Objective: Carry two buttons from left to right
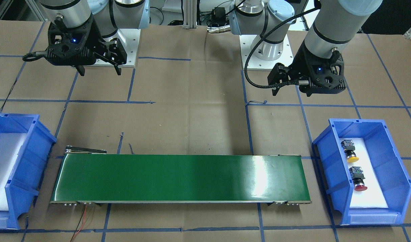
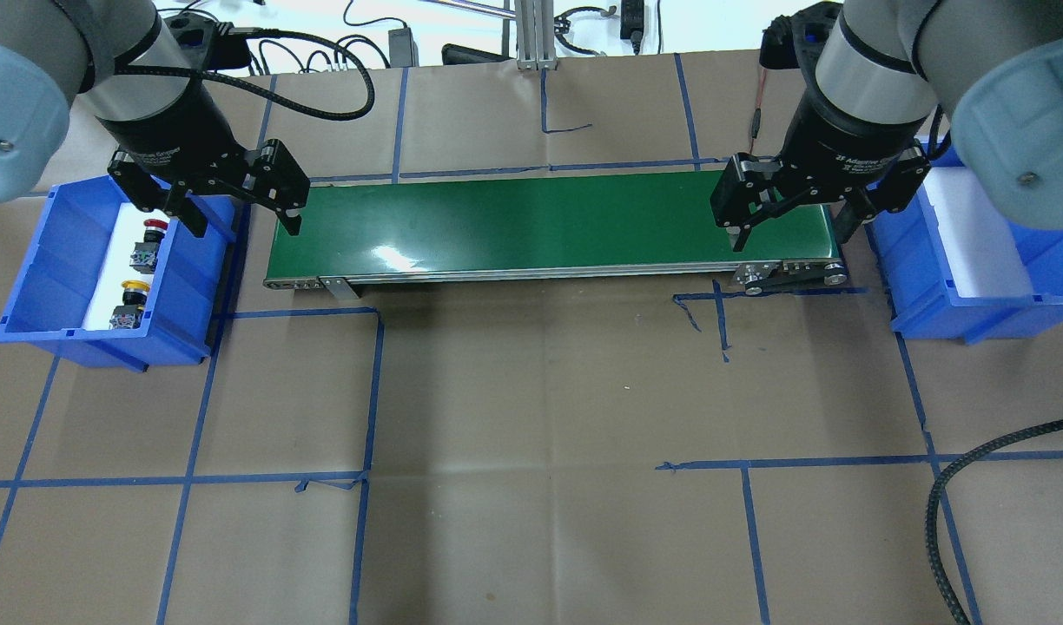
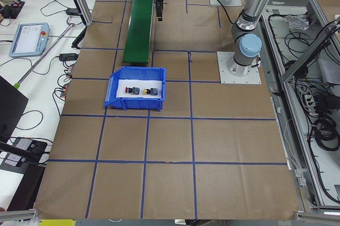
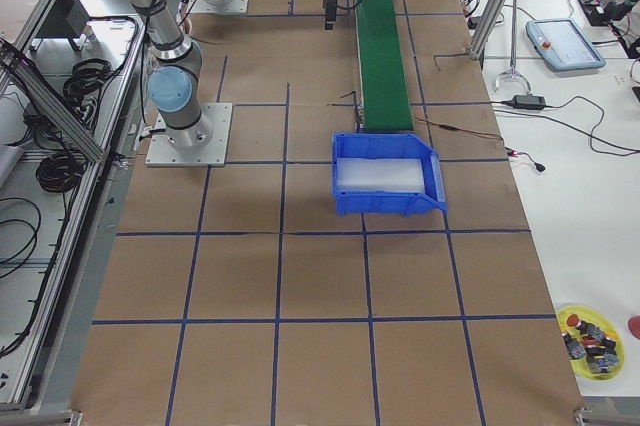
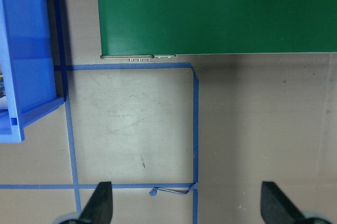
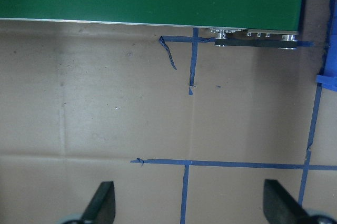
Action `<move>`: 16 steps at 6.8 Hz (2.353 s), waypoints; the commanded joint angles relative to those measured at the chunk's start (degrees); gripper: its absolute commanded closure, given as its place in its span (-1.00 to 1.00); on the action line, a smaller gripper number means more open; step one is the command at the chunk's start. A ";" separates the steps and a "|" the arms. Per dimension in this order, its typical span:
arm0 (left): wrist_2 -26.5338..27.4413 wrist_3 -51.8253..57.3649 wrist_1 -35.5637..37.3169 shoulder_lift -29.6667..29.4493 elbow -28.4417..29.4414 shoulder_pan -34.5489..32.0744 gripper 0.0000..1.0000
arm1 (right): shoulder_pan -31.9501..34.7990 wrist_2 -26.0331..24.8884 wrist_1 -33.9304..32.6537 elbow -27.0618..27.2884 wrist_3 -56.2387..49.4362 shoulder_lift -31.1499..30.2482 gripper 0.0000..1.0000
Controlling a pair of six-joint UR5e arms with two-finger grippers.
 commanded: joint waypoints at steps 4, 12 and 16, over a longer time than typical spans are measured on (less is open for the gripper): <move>0.09 0.00 -0.06 0.25 0.07 0.00 -1.00 | 0.00 0.00 -0.01 0.09 0.04 0.00 -1.00; 0.79 24.49 3.36 -0.27 -0.97 29.46 -1.00 | 0.00 0.09 -0.01 0.09 0.04 0.00 -1.00; -0.17 26.81 8.19 -3.08 -2.82 32.79 -1.00 | 0.00 0.09 -0.10 0.09 0.04 0.00 -1.00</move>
